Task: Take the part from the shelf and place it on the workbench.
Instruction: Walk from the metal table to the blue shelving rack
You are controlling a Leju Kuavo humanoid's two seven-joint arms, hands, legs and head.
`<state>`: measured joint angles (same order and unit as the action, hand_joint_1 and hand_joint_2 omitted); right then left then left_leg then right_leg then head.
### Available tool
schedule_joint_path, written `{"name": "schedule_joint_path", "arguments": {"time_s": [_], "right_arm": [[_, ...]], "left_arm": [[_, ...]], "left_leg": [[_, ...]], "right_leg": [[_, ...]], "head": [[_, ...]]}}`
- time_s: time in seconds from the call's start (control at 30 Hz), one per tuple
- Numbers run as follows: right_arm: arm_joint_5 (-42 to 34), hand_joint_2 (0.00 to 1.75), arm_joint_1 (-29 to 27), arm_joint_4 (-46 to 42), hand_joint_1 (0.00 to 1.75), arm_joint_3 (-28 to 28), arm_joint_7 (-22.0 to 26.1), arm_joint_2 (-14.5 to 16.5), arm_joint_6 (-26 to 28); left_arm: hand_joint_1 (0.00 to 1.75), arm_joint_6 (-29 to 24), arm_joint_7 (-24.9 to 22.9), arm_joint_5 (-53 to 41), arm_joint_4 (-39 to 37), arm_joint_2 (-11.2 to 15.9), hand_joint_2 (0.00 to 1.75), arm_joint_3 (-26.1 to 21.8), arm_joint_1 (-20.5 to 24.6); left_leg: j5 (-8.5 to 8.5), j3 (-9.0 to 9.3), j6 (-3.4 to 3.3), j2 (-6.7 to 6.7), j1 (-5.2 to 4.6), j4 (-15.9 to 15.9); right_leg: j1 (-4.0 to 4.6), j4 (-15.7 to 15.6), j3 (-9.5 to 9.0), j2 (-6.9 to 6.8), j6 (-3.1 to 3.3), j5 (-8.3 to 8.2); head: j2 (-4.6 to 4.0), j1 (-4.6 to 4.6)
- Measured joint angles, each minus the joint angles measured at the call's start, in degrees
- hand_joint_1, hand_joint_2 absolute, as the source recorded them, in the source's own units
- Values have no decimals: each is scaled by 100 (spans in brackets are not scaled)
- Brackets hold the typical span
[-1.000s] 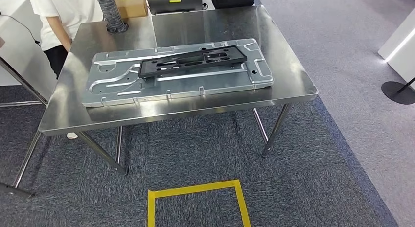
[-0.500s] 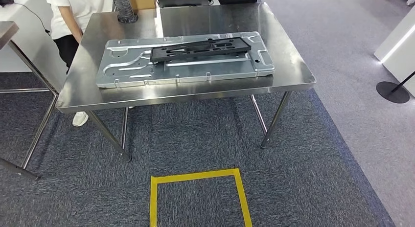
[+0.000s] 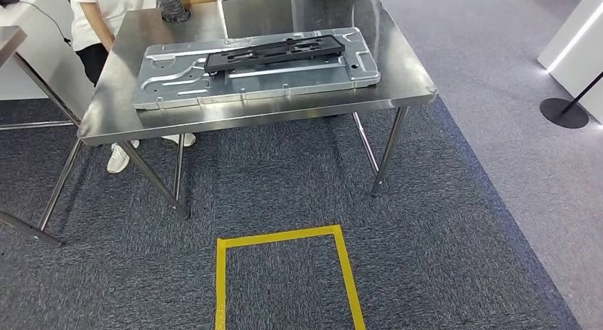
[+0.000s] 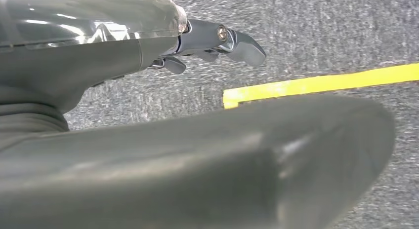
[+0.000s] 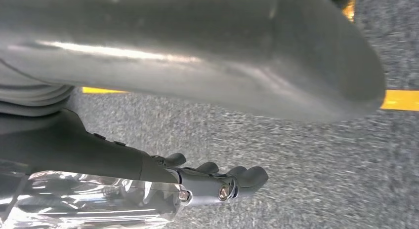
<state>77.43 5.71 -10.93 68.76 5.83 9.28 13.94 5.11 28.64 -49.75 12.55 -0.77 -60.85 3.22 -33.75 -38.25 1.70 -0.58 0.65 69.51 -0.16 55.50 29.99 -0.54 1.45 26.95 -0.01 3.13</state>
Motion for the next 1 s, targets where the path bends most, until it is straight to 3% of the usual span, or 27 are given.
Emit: {"name": "schedule_joint_path", "arguments": {"time_s": [0.03, 0.07, 0.1, 0.17, 0.23, 0.3, 0.37, 0.4, 0.5, 0.53, 0.57, 0.6, 0.63, 0.67, 0.7, 0.77, 0.8, 0.87, 0.93, 1.0], "right_arm": [[9, 0, 0, 0, 0, -13, 10, 1, 0], [12, 0, 1, 0, 0, -26, 31, 1, -1], [14, 0, 2, 0, 0, -37, 64, 1, -3], [18, 0, 6, 1, 0, -55, 144, 2, -12], [21, 0, 13, 1, 0, -73, 221, 8, -25], [24, 0, 22, 2, 0, -92, 290, 15, -51], [25, 0, 28, 2, 0, -110, 328, 17, -86], [25, 0, 27, 2, 0, -116, 335, 18, -96], [25, 0, 23, 2, 0, -119, 340, 19, -103], [25, 0, 23, 2, 0, -120, 339, 19, -103], [25, 0, 25, 2, 0, -122, 336, 20, -103], [26, 0, 25, 2, 0, -123, 332, 20, -104], [27, 0, 27, 2, 0, -124, 326, 20, -104], [28, 0, 30, 2, 0, -125, 319, 20, -105], [28, 0, 36, 2, 0, -126, 313, 20, -105], [24, 0, 47, 2, 0, -127, 308, 19, -105], [21, 0, 50, 2, 0, -127, 309, 18, -105], [17, 0, 37, 2, 0, -127, 309, 18, -105], [9, 0, 25, 2, 0, -127, 309, 15, -105], [-3, 0, 23, 2, 0, -127, 308, 12, -103]], "left_arm": [[0, 2, 4, 4, 0, 0, 0, 0, 5], [0, 5, 10, 9, 0, -1, 0, 0, 8], [0, 8, 16, 14, 0, -1, 0, 0, 10], [0, 10, 31, 24, 1, -2, 0, 0, 24], [0, 12, 52, 38, 2, -1, 0, 0, 50], [0, 15, 75, 49, 2, -2, 0, 0, 60], [0, 19, 86, 51, 1, -7, 0, 0, 54], [0, 21, 87, 51, 0, -10, 0, 0, 55], [0, 22, 91, 50, 0, -15, 0, 0, 67], [0, 22, 91, 48, 0, -15, 0, 0, 67], [0, 22, 91, 45, 0, -15, 0, 0, 66], [0, 22, 91, 42, 0, -15, 0, 0, 66], [0, 22, 91, 36, 0, -15, 0, 0, 67], [0, 22, 91, 30, 0, -15, 0, 0, 66], [0, 22, 92, 25, 0, -15, 0, 0, 65], [0, 22, 93, 21, 0, -15, 0, 0, 64], [0, 22, 93, 22, 0, -15, 0, 0, 65], [0, 22, 92, 25, 0, -16, 0, 0, 60], [0, 22, 92, 27, 0, -18, 0, 0, 41], [0, 22, 91, 26, 0, -20, 0, 0, 26]], "left_leg": [[-94, -24, 3, 1, 0, 287], [-54, 29, -3, 1, -1, 416], [87, 180, -16, 2, -2, 345], [351, 733, -66, 5, -11, -331], [320, 1253, -130, 9, -42, -1131], [256, 1387, -195, 10, -79, -1449], [352, 1303, -277, -4, -67, -1465], [417, 1249, -324, -14, -56, -1475], [607, 1019, -395, -27, -55, -1463], [668, 929, -391, -27, -58, -1445], [726, 835, -381, -28, -58, -1420], [779, 741, -367, -29, -57, -1391], [824, 648, -351, -27, -55, -1356], [863, 567, -331, -25, -53, -1319], [892, 496, -307, -23, -57, -1278], [957, 405, -242, -24, -65, -1220], [995, 378, -204, -26, -64, -1211], [1012, 336, -133, -21, -40, -1185], [708, 212, -81, -6, -14, -874], [205, -15, -46, 0, -2, -165]], "right_leg": [[18, 12, 89, -1, 6, -63], [34, 30, 183, -2, 8, -122], [46, 54, 277, -2, 5, -178], [60, 114, 437, 2, -17, -270], [70, 167, 534, -4, -69, -355], [65, 175, 575, -16, -134, -455], [49, 215, 624, -6, -204, -429], [41, 342, 678, 7, -237, -264], [-6, 1324, 945, 31, -319, 584], [-23, 1656, 990, 32, -341, 717], [-40, 1843, 962, 32, -359, 700], [-57, 1838, 843, 32, -369, 571], [-72, 1642, 630, 31, -373, 404], [-83, 1278, 327, 31, -365, 288], [-78, 823, -4, 33, -344, 273], [-52, 134, -442, 37, -272, 400], [-30, -10, -500, 40, -229, 448], [-29, -54, -458, 31, -143, 391], [-36, -77, -391, 13, -60, 298], [-17, -61, -292, 5, -16, 227]], "head": [[0, 0], [0, 0], [1, 0], [1, 0], [1, 0], [0, 0], [-1, -1], [-1, -1], [-1, 0], [-1, 0], [-1, 0], [0, 0], [0, 0], [1, 0], [1, 0], [0, 0], [0, 0], [1, -1], [0, -1], [-1, 0]]}}
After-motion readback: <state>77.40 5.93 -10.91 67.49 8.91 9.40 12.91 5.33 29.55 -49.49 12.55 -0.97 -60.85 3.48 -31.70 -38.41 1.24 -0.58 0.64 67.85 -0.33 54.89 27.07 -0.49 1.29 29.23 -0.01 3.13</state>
